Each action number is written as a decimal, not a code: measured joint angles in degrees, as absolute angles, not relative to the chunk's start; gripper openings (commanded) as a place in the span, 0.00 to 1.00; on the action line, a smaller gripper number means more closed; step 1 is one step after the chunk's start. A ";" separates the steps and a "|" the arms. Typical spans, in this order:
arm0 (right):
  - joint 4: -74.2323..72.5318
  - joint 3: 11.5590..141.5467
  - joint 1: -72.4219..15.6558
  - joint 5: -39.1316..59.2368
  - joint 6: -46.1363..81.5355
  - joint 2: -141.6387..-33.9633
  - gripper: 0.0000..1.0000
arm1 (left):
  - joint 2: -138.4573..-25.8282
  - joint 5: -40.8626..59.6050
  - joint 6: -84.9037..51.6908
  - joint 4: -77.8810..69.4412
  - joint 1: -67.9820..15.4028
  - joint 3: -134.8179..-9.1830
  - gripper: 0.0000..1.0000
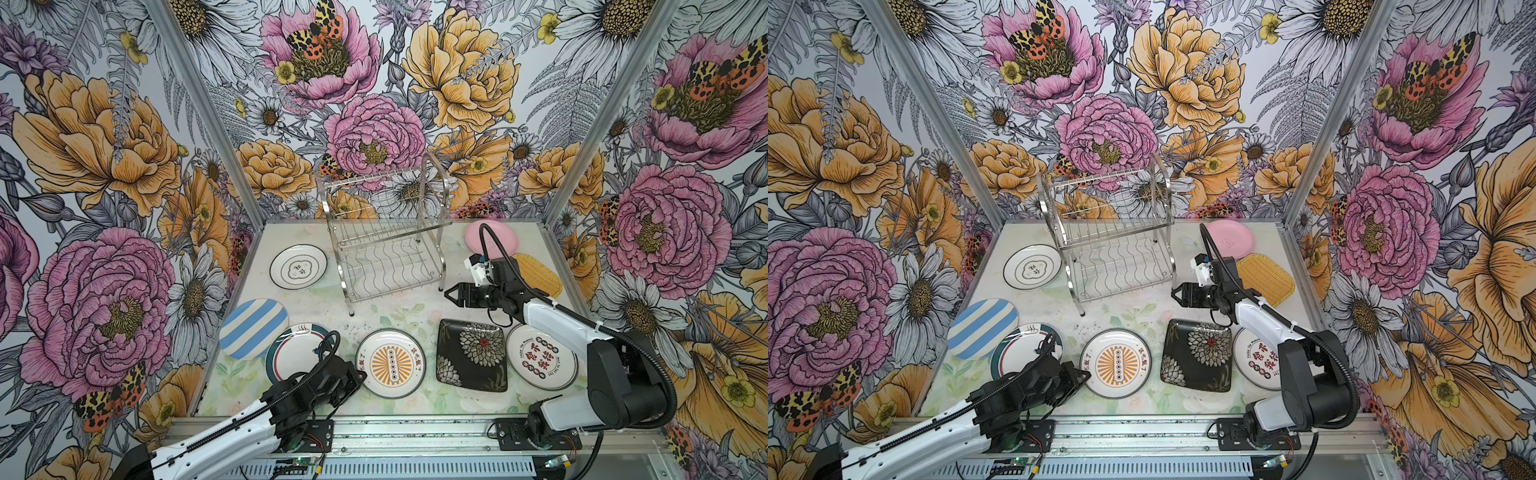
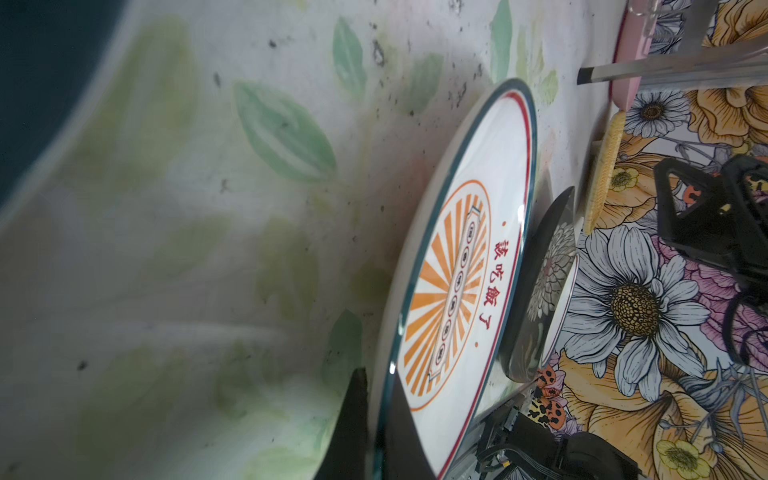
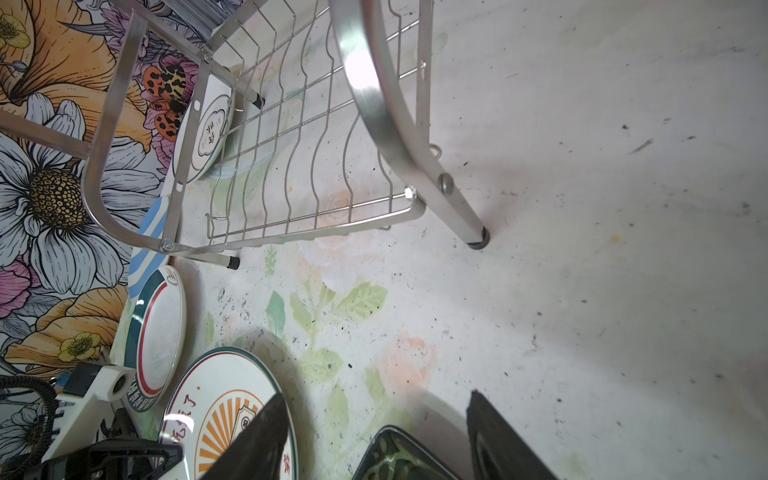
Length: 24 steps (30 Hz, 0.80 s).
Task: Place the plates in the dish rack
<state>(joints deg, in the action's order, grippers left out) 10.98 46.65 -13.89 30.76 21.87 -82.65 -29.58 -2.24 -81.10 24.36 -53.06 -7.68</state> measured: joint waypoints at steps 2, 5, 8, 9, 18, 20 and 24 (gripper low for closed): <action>11.00 46.22 -13.89 31.05 21.89 -82.37 0.69 | -28.88 -2.28 -81.10 24.91 -53.06 -7.68 0.00; 11.16 45.89 -13.89 31.59 22.09 -82.17 0.72 | -26.87 -2.55 -80.84 26.79 -52.93 -7.68 0.00; 11.20 45.71 -13.89 32.45 22.35 -82.17 0.78 | -24.45 -2.66 -79.50 28.95 -51.83 -7.70 0.00; 11.18 45.63 -13.89 32.91 22.50 -82.17 0.80 | -23.62 -2.83 -78.83 29.85 -51.18 -7.94 0.00; 11.33 45.47 -14.72 37.47 22.74 -82.17 0.83 | -18.50 -2.81 -71.02 32.56 -45.06 -9.67 0.00; 11.35 45.47 -15.42 38.81 22.74 -82.19 0.83 | -18.57 -1.91 -69.45 31.46 -43.46 -10.07 0.00; 11.35 45.47 -17.39 41.80 22.76 -82.19 0.83 | -20.84 0.56 -66.37 27.99 -40.91 -11.33 0.00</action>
